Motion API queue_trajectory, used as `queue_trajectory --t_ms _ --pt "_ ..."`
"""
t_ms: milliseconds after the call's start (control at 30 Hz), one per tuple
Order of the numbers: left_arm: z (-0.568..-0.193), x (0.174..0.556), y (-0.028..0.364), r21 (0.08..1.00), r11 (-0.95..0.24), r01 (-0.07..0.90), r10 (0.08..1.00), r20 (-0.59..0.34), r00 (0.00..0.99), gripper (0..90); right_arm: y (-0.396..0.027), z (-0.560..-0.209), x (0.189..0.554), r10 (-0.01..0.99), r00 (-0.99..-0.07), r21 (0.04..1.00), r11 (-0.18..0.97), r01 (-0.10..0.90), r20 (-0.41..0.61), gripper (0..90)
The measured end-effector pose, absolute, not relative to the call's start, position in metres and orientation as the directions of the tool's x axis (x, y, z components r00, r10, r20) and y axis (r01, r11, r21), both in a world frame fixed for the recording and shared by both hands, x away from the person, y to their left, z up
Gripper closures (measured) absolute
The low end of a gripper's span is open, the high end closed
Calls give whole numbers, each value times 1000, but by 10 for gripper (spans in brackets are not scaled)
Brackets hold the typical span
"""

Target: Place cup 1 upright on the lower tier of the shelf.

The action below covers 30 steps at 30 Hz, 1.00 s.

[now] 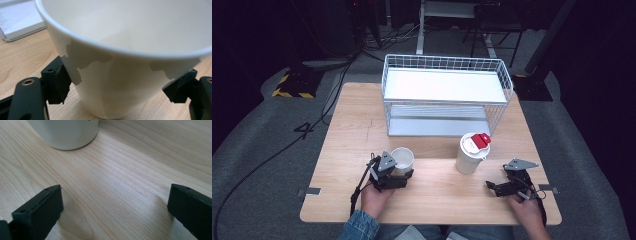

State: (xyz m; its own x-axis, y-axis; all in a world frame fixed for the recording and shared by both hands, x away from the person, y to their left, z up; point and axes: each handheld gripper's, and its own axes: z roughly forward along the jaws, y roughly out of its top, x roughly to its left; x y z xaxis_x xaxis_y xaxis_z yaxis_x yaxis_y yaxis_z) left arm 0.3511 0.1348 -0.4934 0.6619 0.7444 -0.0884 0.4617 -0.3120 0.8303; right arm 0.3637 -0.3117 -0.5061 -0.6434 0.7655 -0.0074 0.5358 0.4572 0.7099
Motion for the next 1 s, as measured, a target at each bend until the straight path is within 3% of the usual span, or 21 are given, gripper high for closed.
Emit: queue_trajectory --t_ms 1000 --pt "-452 353 121 828 -377 415 734 -6 679 224 -311 -506 363 775 -632 711 449 542 -7 5"
